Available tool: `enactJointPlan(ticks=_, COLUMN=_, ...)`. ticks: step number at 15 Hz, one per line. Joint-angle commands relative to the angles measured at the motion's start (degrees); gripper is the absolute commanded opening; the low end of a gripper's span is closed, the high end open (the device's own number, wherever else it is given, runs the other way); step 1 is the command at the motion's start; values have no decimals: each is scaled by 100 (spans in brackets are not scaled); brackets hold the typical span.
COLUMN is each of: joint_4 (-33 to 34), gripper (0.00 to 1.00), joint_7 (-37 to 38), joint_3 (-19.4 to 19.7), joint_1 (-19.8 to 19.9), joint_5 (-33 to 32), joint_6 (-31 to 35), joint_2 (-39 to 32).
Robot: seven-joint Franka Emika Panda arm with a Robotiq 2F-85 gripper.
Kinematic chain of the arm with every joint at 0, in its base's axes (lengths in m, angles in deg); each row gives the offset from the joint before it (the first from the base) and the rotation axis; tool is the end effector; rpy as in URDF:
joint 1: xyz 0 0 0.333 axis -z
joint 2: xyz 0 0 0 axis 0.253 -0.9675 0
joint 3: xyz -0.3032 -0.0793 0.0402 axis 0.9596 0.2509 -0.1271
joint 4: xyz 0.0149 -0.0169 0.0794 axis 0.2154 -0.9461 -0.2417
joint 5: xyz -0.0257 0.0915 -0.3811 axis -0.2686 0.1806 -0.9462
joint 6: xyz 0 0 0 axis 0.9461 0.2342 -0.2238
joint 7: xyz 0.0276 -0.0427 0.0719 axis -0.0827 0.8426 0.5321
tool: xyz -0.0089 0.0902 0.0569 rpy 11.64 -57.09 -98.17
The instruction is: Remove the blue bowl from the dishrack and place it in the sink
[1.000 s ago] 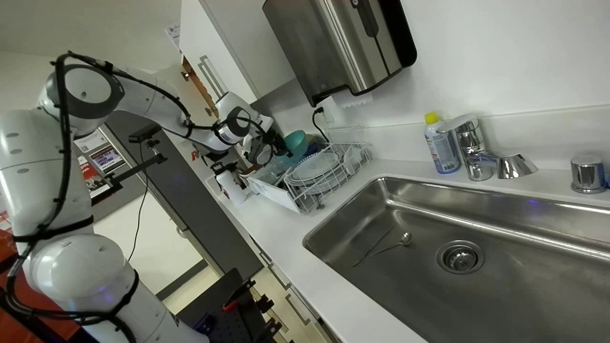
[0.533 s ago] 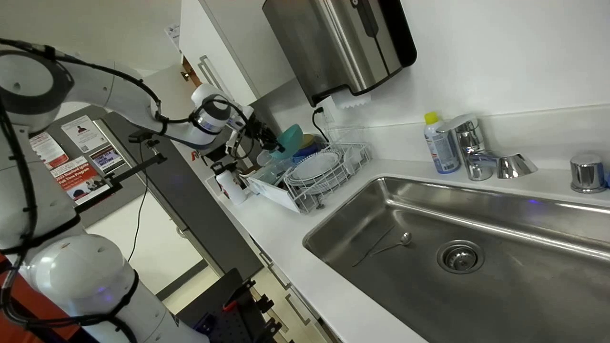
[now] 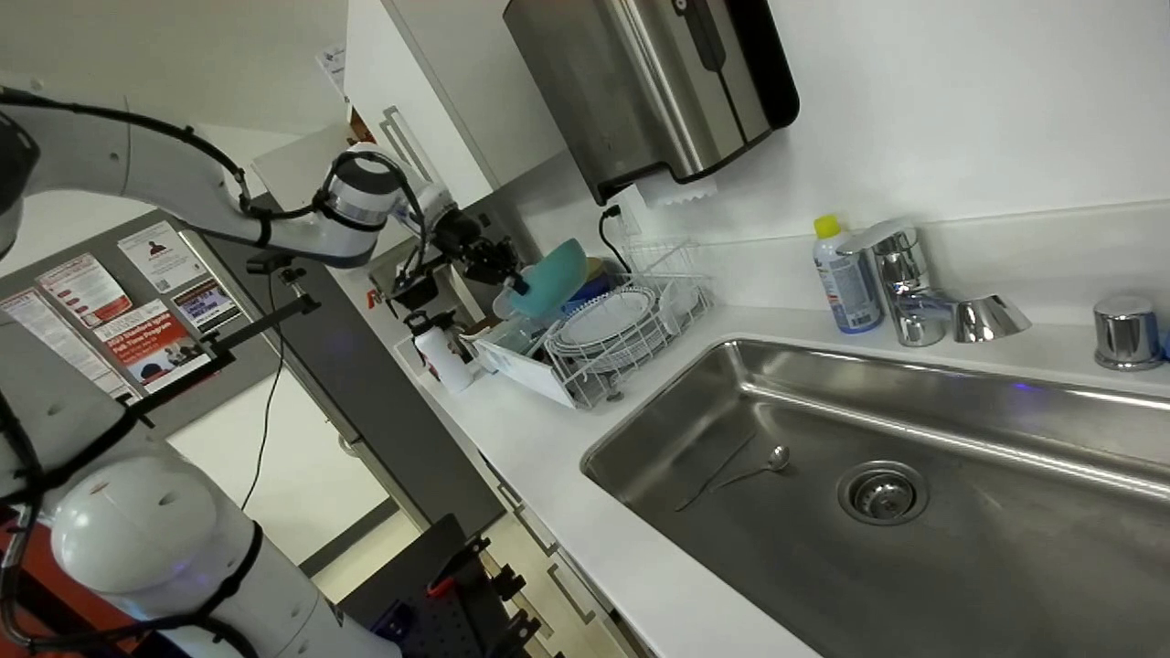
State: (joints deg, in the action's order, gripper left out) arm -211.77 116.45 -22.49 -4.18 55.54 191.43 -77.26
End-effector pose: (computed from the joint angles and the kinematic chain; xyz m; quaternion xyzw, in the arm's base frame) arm 0.4671 0.2128 0.4219 0.8807 -0.4051 0.2086 0.1293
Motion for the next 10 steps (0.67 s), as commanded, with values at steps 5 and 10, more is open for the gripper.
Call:
enactJointPlan(ticks=5, joint_4=-69, gripper=4, joint_7=-64, joint_3=-324, joint_1=398, joint_5=113, joint_6=-185, joint_2=32)
enactJointPlan(ticks=10, joint_4=99, gripper=1, joint_7=181, joint_3=-258, joint_1=616, joint_5=-132, joint_6=-327, joint_2=-280)
